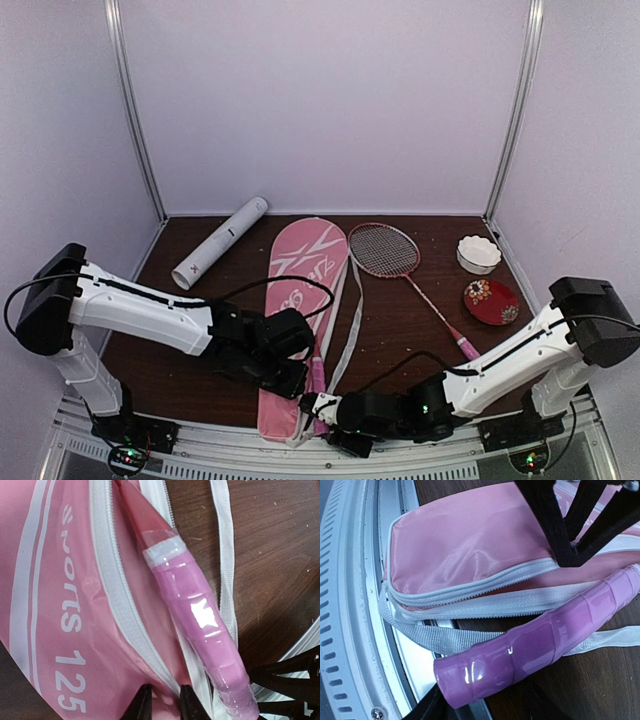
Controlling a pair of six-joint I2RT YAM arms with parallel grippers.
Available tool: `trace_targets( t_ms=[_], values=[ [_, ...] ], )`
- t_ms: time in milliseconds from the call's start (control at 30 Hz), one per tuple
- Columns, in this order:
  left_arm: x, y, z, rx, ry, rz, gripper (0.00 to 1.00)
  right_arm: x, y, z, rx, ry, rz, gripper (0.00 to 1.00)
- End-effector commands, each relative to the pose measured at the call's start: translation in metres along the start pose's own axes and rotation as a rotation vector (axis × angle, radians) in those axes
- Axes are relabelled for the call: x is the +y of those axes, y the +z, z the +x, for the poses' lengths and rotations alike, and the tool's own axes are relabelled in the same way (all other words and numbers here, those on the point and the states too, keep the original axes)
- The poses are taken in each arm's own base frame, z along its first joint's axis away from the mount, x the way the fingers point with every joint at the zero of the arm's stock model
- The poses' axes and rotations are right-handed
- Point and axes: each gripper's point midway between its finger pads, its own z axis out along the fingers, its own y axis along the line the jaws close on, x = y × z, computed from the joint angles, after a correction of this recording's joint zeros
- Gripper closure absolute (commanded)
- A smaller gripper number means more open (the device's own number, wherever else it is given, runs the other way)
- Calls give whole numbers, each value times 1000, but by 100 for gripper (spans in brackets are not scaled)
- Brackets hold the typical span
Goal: Pack up the badminton gear
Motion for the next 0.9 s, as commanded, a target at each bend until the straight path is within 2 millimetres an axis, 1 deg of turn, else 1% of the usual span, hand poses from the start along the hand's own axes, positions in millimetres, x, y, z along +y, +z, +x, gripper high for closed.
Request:
trace_targets(
  t_ms=[0, 67, 167, 233, 467, 533, 600, 633, 767, 867],
  values=[
    [-8, 1, -6, -11, 22, 3, 78, -5, 5, -9, -28, -12, 50, 51],
    [-7, 1, -5, -3, 20, 2, 76, -6, 4, -11, -34, -11, 59, 56],
    [-4, 2, -3, 5, 22, -18, 69, -8, 2, -14, -53, -10, 66, 58],
    [-2, 4, -3, 9, 22, -30, 68, -7, 1, -16, -60, -16, 62, 58],
    [-1, 9, -1, 19, 17, -38, 79, -9, -2, -21, -76, -21, 70, 59],
    [-3, 10, -2, 19, 18, -33, 86, -10, -2, -22, -79, -26, 77, 59],
    [-5, 9, -4, 15, 19, -26, 97, -11, -1, -22, -73, -32, 86, 59],
    [-6, 9, -4, 16, 21, -21, 100, -11, -2, -23, -74, -32, 85, 59],
    [-10, 5, -4, 8, 17, 4, 100, -9, -5, -27, -95, -24, 75, 59],
    [-12, -4, -7, -13, 18, 29, 100, -8, -9, -32, -117, -21, 67, 60]
  ],
)
